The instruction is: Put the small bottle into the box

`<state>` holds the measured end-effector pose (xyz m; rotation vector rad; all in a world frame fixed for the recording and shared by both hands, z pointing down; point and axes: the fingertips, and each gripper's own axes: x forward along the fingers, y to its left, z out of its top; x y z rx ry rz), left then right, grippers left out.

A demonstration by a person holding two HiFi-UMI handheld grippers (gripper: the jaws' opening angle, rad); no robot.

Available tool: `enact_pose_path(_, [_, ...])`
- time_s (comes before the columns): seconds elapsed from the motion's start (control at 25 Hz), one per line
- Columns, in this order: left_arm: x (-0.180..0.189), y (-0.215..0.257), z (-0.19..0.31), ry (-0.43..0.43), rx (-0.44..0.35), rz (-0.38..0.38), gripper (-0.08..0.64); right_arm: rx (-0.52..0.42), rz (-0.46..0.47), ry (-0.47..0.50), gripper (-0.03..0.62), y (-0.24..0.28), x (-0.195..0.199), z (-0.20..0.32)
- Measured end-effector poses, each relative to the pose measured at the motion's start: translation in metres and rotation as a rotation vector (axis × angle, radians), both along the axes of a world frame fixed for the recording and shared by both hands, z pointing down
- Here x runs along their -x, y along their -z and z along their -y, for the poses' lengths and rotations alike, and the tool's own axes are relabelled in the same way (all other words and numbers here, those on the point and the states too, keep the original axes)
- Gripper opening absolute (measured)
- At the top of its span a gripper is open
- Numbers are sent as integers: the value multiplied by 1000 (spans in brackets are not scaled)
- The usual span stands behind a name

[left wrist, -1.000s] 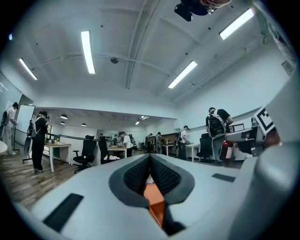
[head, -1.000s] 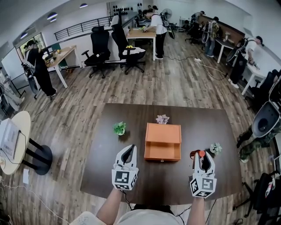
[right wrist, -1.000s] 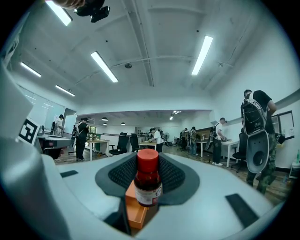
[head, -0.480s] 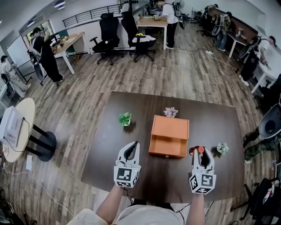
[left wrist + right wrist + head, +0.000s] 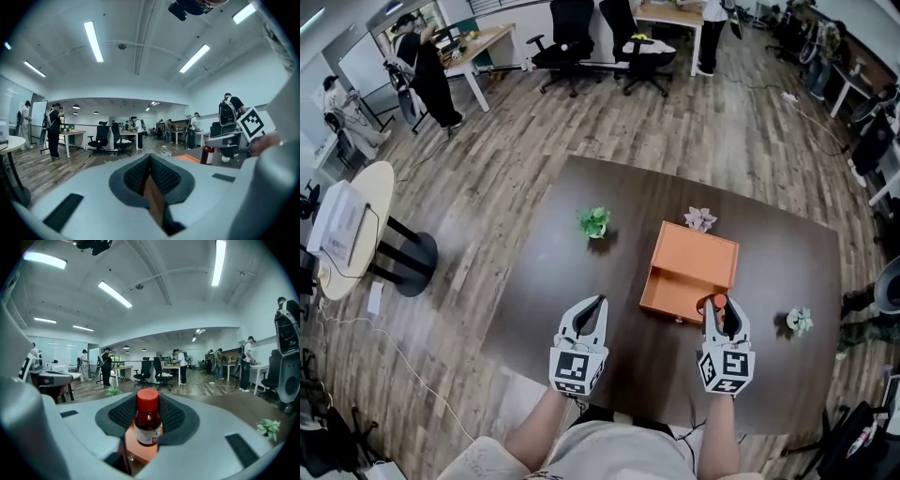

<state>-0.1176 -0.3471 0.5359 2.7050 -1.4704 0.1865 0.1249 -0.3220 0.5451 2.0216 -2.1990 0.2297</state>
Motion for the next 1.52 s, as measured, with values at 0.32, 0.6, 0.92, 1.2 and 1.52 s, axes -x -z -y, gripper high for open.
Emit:
enact_pose_path(0.32, [28,-21,-10,84,47,9,3,106,-19,120,140,-47,37,40])
enact_pose_path(0.6, [43,-32,-23,119,80,15,3,184,-55,189,140,-82,62,65])
enact_pose_path(0.92, [47,-37,-28,119,93,15,3,245,-92,224,140,-109,79,79])
enact_pose_path(1.2, [42,-34,-31,99,88,17,3,287,-109,227,140,-120,80,74])
enact_pose_path(1.52, [35,-36,-35,81,85,14,3,306,-100,213,141,-125,73,67])
